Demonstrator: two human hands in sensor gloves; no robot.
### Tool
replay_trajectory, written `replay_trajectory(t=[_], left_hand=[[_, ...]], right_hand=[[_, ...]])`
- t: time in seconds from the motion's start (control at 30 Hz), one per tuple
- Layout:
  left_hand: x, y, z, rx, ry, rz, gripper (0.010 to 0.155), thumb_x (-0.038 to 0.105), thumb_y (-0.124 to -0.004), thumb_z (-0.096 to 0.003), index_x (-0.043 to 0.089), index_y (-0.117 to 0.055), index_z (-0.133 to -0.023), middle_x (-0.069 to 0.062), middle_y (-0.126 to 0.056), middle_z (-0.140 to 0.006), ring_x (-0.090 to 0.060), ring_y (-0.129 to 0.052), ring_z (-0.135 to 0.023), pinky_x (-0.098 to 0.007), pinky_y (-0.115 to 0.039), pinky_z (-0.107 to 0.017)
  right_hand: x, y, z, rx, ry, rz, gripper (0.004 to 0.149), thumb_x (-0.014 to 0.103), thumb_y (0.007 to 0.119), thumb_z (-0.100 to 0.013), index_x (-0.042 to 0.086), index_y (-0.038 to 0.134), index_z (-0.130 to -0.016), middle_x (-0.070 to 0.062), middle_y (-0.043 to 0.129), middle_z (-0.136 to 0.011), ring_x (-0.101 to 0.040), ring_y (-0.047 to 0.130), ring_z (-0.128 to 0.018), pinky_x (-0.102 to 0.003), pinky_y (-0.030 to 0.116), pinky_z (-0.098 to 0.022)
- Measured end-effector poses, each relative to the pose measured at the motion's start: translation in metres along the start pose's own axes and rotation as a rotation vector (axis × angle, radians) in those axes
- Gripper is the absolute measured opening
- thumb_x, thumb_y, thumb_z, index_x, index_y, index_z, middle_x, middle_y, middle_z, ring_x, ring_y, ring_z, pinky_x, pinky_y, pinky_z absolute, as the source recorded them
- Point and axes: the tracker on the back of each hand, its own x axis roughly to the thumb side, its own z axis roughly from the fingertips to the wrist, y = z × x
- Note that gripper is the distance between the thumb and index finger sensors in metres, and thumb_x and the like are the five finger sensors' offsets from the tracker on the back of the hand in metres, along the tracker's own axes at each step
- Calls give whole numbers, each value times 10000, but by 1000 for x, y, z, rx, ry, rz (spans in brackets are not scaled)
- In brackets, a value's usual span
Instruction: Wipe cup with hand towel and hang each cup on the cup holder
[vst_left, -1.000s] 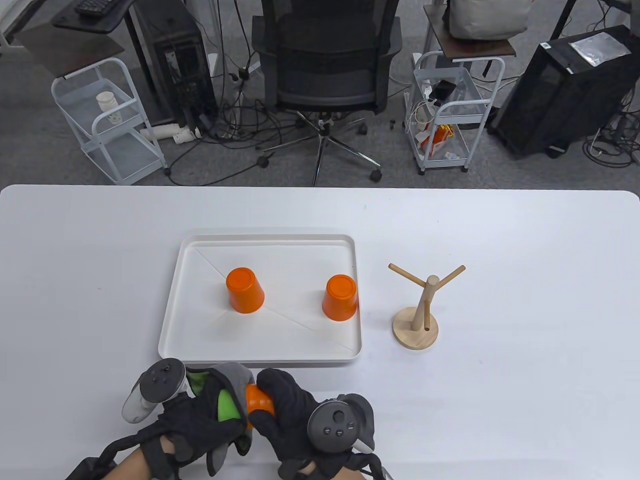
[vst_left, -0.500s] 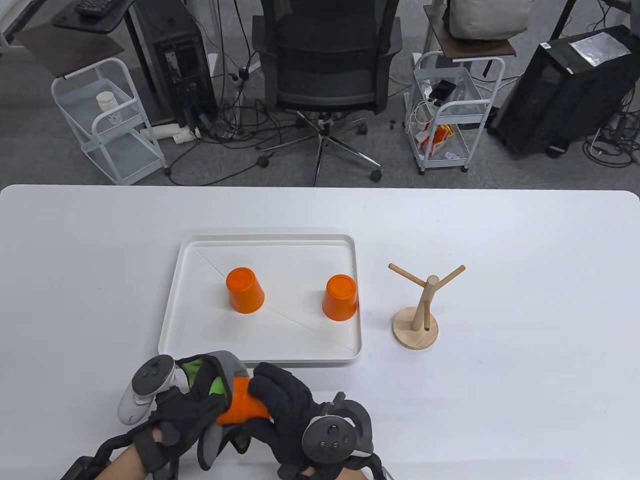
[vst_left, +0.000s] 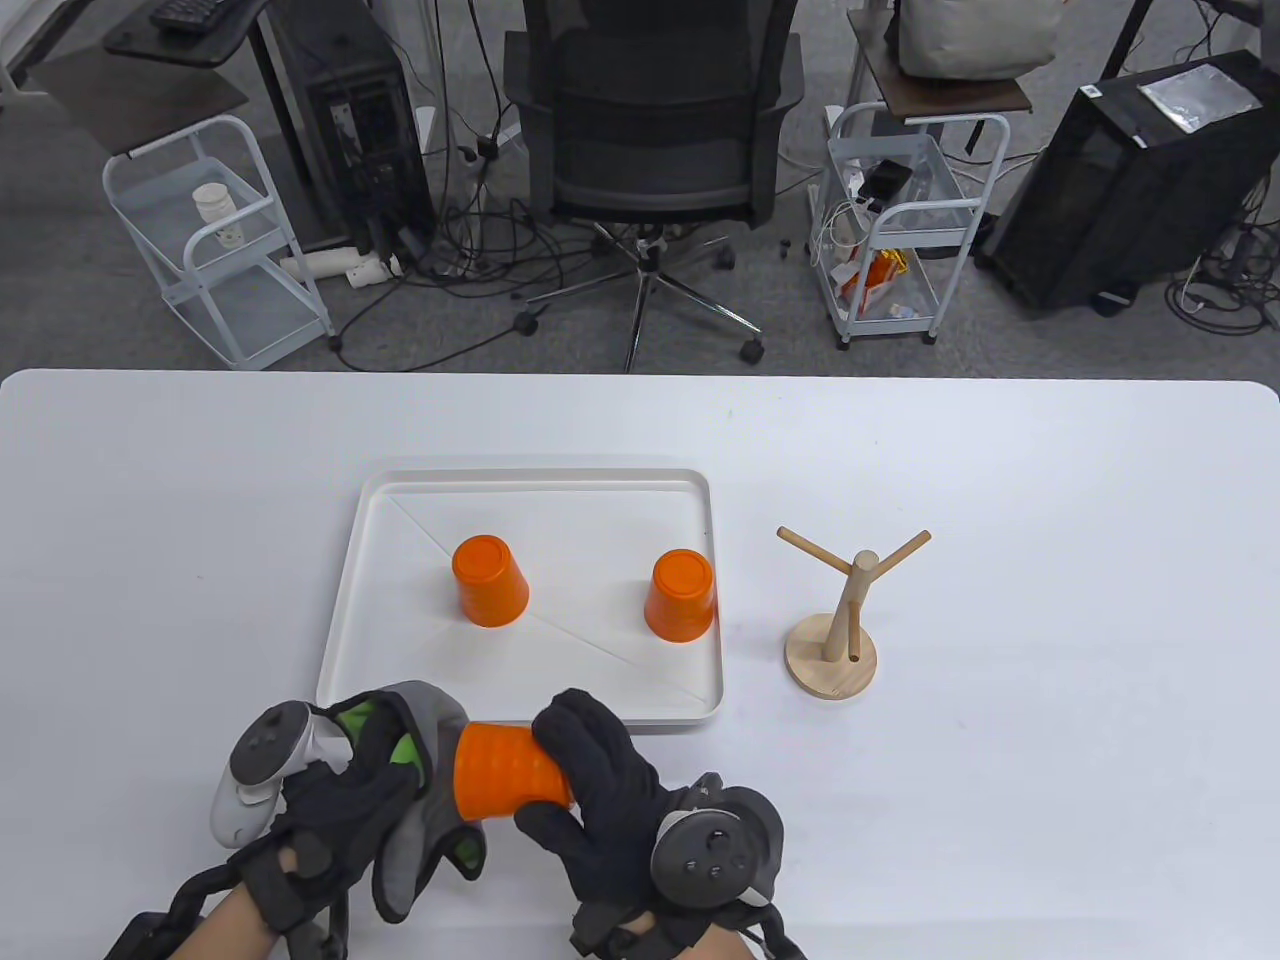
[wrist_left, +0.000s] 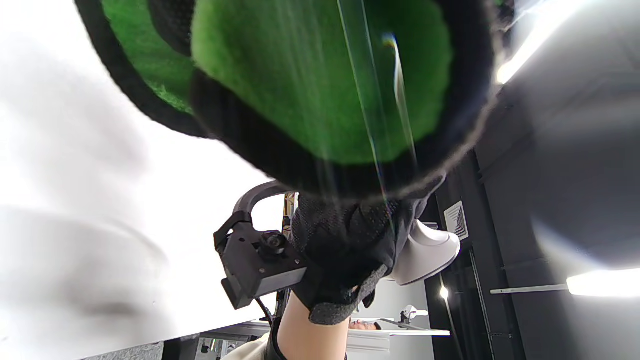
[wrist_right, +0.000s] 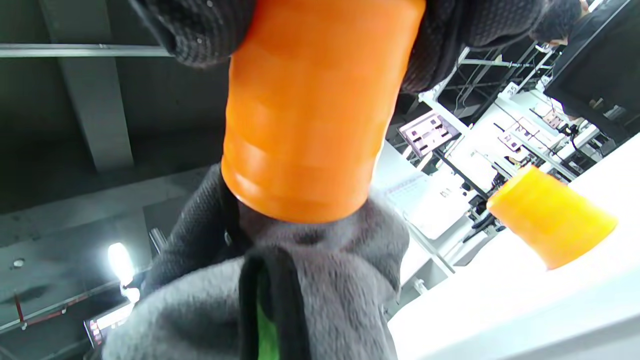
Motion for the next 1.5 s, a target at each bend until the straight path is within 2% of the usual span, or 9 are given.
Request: replay_trajectory(t=[0.17, 0.43, 0.67, 0.83, 0.97, 1.2, 1.5], left_hand=[[2, 2, 1, 15, -6, 10, 806, 738, -568, -489, 503, 26, -982, -2, -134, -1160, -217, -857, -802, -521, -712, -672], [4, 2, 2, 27, -4, 28, 804, 735, -565, -491, 500, 27, -982, -5, -135, -1159, -218, -853, -804, -523, -705, -675], [5, 4, 2, 44, -5, 42, 802, 734, -564, -492, 501, 27, -981, -5, -135, -1158, -217, -852, -804, -522, -704, -677], [5, 4, 3, 46, -1, 65, 800, 730, -565, -494, 499, 25, -983, -6, -139, -1157, -214, -854, -799, -522, -705, -675], [5, 5, 3, 51, 6, 70, 799, 730, -564, -495, 498, 24, -982, -7, -139, -1157, -214, -853, -799, -522, -705, -676], [5, 5, 2, 52, 11, 101, 800, 731, -562, -494, 497, 26, -982, -9, -136, -1156, -217, -851, -802, -526, -700, -678], [4, 6, 2, 56, 20, 112, 799, 732, -560, -494, 495, 27, -982, -11, -136, -1156, -219, -848, -805, -530, -696, -682]], right_hand=[[5, -29, -2, -74, -5, -6, 698, 441, 669, -504, 133, 417, -1077, -297, 480, -1068, -521, 743, -835, -676, 588, -658], [15, -104, -15, -175, 14, 68, 733, 464, 639, -511, 71, 354, -1060, -280, 586, -1054, -510, 797, -789, -668, 618, -641], [8, -171, -31, -225, 109, 191, 691, 457, 627, -514, 97, 408, -1062, -287, 585, -1062, -519, 782, -794, -678, 600, -646], [-10, -215, -41, -304, 229, 187, 669, 440, 634, -514, 119, 443, -1069, -291, 569, -1076, -533, 747, -815, -690, 568, -657], [-27, -244, -48, -339, 325, 252, 658, 422, 646, -513, 133, 457, -1073, -288, 542, -1094, -548, 706, -838, -699, 530, -674], [-64, -276, -54, -409, 524, 197, 643, 372, 688, -511, 163, 472, -1080, -247, 452, -1146, -560, 545, -916, -701, 385, -731], [-105, -289, -51, -439, 727, 146, 636, 358, 694, -519, 208, 458, -1089, -177, 374, -1190, -522, 435, -982, -666, 287, -787]])
